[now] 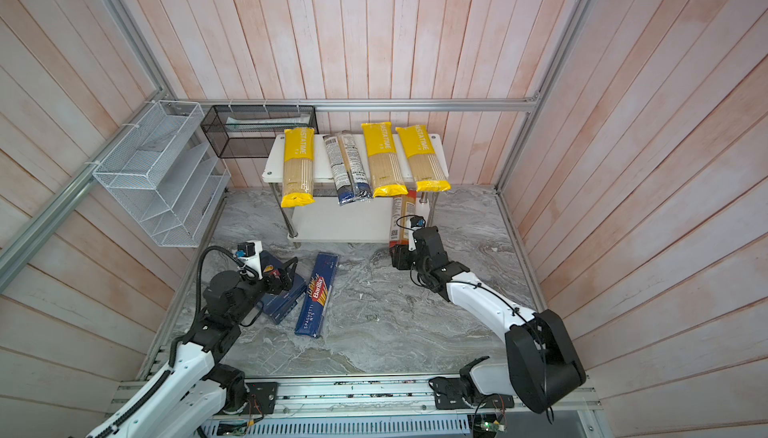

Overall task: Place and organize the pasta boxes and bags onto the shelf
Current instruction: 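Move the right gripper down onto the blue Barilla spaghetti box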

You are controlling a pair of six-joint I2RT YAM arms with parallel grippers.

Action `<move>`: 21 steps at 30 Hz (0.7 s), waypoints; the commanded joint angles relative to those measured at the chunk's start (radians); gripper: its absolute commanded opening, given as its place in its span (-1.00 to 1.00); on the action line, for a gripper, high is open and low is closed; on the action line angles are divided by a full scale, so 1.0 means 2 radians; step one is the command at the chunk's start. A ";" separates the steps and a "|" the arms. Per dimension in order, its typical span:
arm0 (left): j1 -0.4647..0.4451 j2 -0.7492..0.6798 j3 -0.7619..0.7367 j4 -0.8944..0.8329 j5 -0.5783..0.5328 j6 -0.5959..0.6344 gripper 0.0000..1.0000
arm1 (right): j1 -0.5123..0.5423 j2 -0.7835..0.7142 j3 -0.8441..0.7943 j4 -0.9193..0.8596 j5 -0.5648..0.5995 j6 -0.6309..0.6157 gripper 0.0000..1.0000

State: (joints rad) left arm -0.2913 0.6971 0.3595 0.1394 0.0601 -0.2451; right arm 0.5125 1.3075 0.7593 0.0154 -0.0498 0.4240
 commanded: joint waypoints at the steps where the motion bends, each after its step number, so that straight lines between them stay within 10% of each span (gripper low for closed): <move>1: 0.000 -0.024 -0.029 -0.040 -0.028 0.014 0.99 | 0.030 -0.018 -0.012 -0.021 0.024 0.024 0.29; 21: 0.006 -0.033 -0.041 -0.037 -0.043 0.000 0.99 | 0.254 0.094 0.062 -0.021 0.106 0.147 0.50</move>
State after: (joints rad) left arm -0.2844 0.6304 0.2726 0.0662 -0.0036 -0.2379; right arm 0.9997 1.4441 0.8207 -0.0151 0.0971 0.6712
